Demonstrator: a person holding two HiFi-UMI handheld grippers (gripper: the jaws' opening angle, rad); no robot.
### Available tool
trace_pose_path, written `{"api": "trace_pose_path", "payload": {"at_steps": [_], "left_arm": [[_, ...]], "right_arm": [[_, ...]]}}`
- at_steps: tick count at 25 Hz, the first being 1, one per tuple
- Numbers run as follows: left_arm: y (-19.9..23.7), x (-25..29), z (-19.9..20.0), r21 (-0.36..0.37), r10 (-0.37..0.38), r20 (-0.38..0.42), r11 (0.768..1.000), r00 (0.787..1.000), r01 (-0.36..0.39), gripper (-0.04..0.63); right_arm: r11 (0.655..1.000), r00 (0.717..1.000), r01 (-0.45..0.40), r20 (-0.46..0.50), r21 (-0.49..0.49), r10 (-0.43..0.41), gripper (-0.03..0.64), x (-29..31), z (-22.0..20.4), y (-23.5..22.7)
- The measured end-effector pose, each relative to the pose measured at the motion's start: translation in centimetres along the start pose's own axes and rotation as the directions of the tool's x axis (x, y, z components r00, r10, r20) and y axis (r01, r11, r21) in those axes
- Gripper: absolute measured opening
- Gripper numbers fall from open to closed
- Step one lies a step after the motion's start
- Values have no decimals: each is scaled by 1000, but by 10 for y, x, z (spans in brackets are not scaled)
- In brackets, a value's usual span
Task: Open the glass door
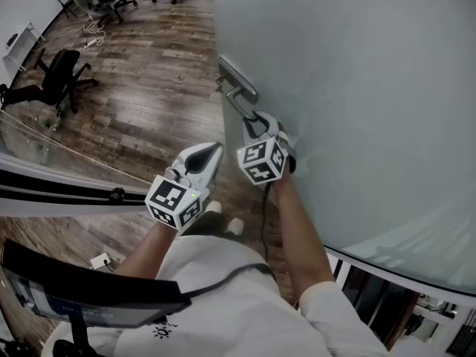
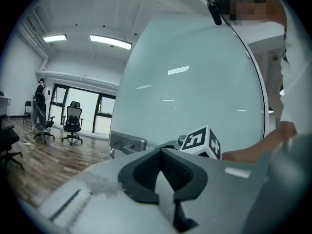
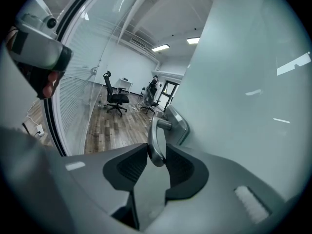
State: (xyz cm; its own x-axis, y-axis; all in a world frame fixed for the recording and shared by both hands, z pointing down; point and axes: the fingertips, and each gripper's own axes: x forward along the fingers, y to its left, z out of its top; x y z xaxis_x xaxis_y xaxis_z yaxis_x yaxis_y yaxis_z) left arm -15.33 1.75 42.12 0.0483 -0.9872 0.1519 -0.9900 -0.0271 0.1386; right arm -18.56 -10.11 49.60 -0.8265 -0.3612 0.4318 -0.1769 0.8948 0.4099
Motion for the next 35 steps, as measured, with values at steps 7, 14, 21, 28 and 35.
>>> {"api": "trace_pose_path", "payload": {"at_steps": [7, 14, 21, 28, 35], "left_arm": [[18, 38, -3, 7, -27, -3, 1000, 1000, 27, 3], [18, 117, 34, 7, -127, 26, 992, 991, 127, 3], [42, 147, 37, 3, -205, 33, 979, 978, 205, 3], [52, 215, 58, -12, -244, 28, 970, 969, 244, 2], [65, 242, 69, -12, -292, 24, 956, 956, 293, 3]], "right_arm": [[999, 999, 47, -11, 27, -47, 124, 20, -10, -31], [994, 995, 88, -49, 64, -85, 124, 22, -20, -84], [985, 989, 135, -78, 103, -128, 124, 32, -24, -93], [974, 980, 181, -104, 138, -168, 124, 40, -45, -168], [953, 964, 250, -140, 169, -227, 124, 41, -63, -215]]}}
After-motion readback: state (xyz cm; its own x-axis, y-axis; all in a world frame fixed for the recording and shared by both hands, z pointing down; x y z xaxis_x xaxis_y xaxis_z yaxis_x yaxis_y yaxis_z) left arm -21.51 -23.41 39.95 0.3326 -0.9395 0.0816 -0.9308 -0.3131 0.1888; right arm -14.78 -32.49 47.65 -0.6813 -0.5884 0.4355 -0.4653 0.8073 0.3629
